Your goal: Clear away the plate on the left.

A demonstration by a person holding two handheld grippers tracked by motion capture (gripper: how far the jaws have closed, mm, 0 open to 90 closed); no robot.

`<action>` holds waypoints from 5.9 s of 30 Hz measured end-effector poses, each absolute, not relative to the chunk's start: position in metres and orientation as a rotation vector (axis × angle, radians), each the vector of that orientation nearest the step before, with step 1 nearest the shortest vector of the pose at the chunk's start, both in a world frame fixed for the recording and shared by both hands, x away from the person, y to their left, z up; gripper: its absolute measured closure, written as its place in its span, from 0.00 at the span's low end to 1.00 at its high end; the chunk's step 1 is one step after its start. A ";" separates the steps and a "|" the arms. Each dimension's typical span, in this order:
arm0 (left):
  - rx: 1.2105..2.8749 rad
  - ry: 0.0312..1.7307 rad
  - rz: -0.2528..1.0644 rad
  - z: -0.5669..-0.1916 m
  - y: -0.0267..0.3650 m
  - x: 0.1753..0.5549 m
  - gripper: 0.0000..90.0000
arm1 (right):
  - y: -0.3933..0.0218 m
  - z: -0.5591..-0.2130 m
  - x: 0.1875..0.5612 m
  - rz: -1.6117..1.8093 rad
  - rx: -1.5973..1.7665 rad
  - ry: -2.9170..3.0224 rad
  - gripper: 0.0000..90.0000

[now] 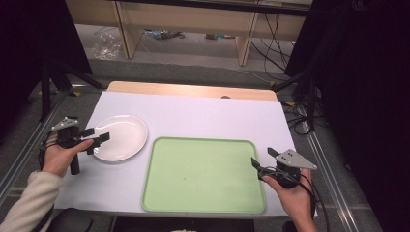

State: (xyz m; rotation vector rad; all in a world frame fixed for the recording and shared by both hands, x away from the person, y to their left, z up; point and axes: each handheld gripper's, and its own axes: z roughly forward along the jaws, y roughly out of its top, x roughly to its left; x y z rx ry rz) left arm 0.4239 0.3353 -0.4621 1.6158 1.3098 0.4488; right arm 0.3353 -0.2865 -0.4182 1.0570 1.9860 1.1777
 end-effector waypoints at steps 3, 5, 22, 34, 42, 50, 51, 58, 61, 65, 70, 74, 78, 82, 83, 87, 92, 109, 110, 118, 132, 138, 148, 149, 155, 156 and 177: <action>1.617 1.340 0.440 -0.465 0.340 0.425 0.25 | -0.287 -0.418 0.335 1.178 1.059 1.985 0.35; 1.610 1.356 0.434 -0.467 0.344 0.425 0.25 | -0.286 -0.417 0.335 1.183 1.063 1.984 0.35; 1.572 1.509 0.344 -0.483 0.362 0.426 0.32 | -0.287 -0.418 0.335 1.176 1.057 1.981 0.35; 1.542 1.599 0.264 -0.492 0.364 0.429 0.35 | -0.286 -0.417 0.335 1.180 1.061 1.978 0.35; 1.497 1.681 0.167 -0.496 0.367 0.431 0.43 | -0.286 -0.417 0.336 1.174 1.035 1.967 0.35; 1.467 1.769 0.144 -0.496 0.373 0.434 0.65 | -0.284 -0.417 0.335 1.177 1.050 1.983 0.35; 1.452 1.779 0.141 -0.496 0.373 0.435 0.67 | -0.284 -0.417 0.335 1.179 1.050 1.984 0.35; 1.451 1.878 0.122 -0.492 0.371 0.441 0.78 | -0.284 -0.417 0.335 1.175 1.062 1.981 0.35; 1.450 1.899 0.107 -0.490 0.370 0.443 0.78 | -0.284 -0.417 0.335 1.176 1.054 1.982 0.35; 1.396 1.902 0.065 -0.493 0.375 0.444 0.81 | -0.285 -0.417 0.336 1.173 1.037 1.968 0.35; 1.338 1.869 0.016 -0.497 0.378 0.445 0.83 | -0.284 -0.417 0.335 1.178 1.055 1.984 0.35; 1.327 1.857 -0.009 -0.497 0.381 0.443 0.86 | -0.284 -0.417 0.336 1.176 1.049 1.981 0.35; 1.317 1.818 -0.024 -0.491 0.383 0.440 0.89 | -0.285 -0.417 0.336 1.178 1.053 1.975 0.35; 1.302 1.752 -0.012 -0.481 0.383 0.437 0.93 | -0.286 -0.416 0.336 1.171 1.039 1.971 0.35; 1.280 1.735 -0.014 -0.479 0.382 0.436 0.94 | -0.286 -0.416 0.336 1.171 1.037 1.972 0.35; 1.267 1.685 0.000 -0.471 0.379 0.433 0.97 | -0.286 -0.414 0.334 1.171 1.062 1.987 0.35; 1.265 1.680 -0.015 -0.472 0.380 0.434 0.97 | -0.285 -0.416 0.335 1.177 1.055 1.979 0.35; 1.195 1.659 -0.080 -0.477 0.383 0.432 0.97 | -0.287 -0.415 0.335 1.182 1.058 1.974 0.35; 1.191 1.658 -0.073 -0.477 0.383 0.432 0.97 | -0.287 -0.416 0.335 1.182 1.058 1.973 0.35; 1.146 1.648 -0.099 -0.476 0.385 0.430 0.97 | -0.287 -0.415 0.335 1.183 1.057 1.970 0.35; 1.143 1.624 -0.116 -0.473 0.383 0.429 0.96 | -0.287 -0.415 0.335 1.183 1.056 1.974 0.35; 1.086 1.613 -0.129 -0.469 0.382 0.428 0.96 | -0.287 -0.415 0.335 1.183 1.056 1.969 0.35; 1.078 1.585 -0.152 -0.465 0.376 0.428 0.96 | -0.287 -0.415 0.335 1.188 1.055 1.960 0.35; 1.079 1.581 -0.149 -0.464 0.376 0.428 0.96 | -0.287 -0.415 0.335 1.188 1.055 1.960 0.35; 1.088 1.565 -0.161 -0.461 0.370 0.428 0.96 | -0.288 -0.415 0.335 1.185 1.039 1.957 0.35; 1.086 1.562 -0.163 -0.461 0.369 0.428 0.96 | -0.288 -0.414 0.334 1.188 1.055 1.966 0.35; 1.096 1.535 -0.206 -0.456 0.354 0.430 0.96 | -0.288 -0.414 0.334 1.176 1.039 1.962 0.35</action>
